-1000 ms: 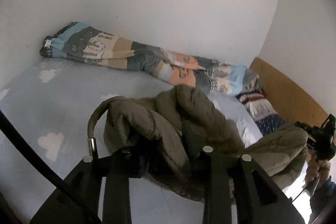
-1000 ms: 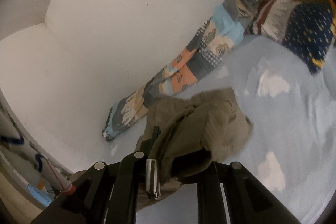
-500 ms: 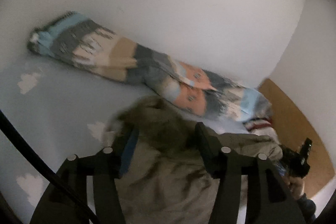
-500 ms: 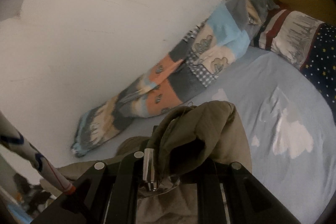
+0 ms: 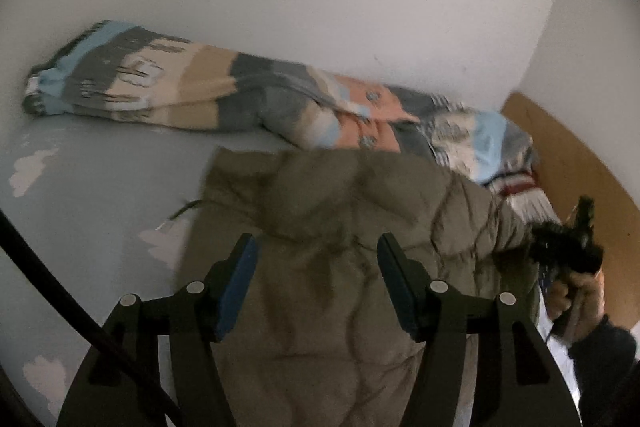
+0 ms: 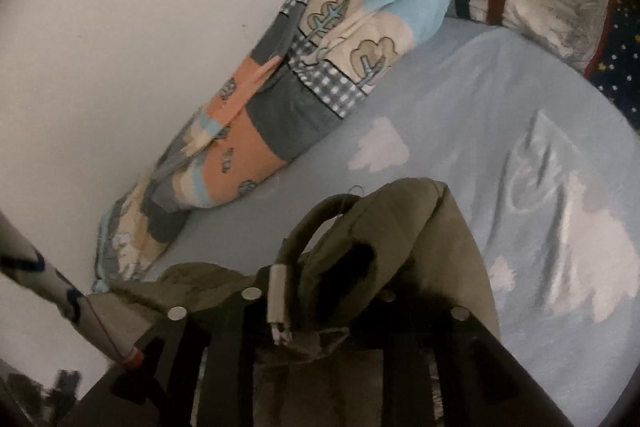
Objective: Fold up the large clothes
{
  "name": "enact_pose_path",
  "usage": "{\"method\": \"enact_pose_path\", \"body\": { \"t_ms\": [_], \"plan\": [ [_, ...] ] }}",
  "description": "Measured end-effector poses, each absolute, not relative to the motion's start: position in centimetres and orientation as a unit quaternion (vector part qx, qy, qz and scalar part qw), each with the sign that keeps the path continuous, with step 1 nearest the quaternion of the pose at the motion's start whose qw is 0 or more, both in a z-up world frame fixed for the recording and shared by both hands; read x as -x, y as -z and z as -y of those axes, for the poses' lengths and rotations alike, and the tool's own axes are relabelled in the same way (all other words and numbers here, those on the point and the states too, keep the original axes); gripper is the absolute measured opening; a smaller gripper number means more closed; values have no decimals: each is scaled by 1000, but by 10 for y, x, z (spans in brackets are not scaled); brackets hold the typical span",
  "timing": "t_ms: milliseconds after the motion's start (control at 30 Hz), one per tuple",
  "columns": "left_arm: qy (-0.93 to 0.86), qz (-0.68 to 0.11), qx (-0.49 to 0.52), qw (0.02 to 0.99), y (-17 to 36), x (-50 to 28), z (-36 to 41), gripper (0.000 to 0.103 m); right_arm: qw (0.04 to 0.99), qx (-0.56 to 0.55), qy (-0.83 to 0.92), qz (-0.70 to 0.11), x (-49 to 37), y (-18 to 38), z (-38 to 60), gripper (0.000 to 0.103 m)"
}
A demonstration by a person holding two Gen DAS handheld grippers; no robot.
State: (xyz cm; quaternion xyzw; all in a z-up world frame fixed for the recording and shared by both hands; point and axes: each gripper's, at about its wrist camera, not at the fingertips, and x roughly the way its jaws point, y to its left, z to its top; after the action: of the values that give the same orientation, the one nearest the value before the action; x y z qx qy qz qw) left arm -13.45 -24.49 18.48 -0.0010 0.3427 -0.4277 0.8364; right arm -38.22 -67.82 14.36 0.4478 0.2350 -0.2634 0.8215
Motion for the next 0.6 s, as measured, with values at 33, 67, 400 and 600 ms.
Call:
{"method": "enact_pose_path", "body": {
  "t_ms": [33, 67, 400, 600],
  "plan": [
    [432, -346, -7, 833, -180, 137, 253, 61, 826, -446, 257, -232, 385, -147, 675, 30],
    [435, -350, -14, 830, -176, 139, 261, 61, 829, -443, 252, -230, 388, -150, 672, 33],
    [435, -371, -50, 819, -139, 140, 304, 61, 834, -491, 190, -165, 417, -163, 668, 55],
    [427, -373, -56, 822, -125, 137, 307, 62, 837, -498, 195, -121, 432, -172, 670, 80]
  ]
}}
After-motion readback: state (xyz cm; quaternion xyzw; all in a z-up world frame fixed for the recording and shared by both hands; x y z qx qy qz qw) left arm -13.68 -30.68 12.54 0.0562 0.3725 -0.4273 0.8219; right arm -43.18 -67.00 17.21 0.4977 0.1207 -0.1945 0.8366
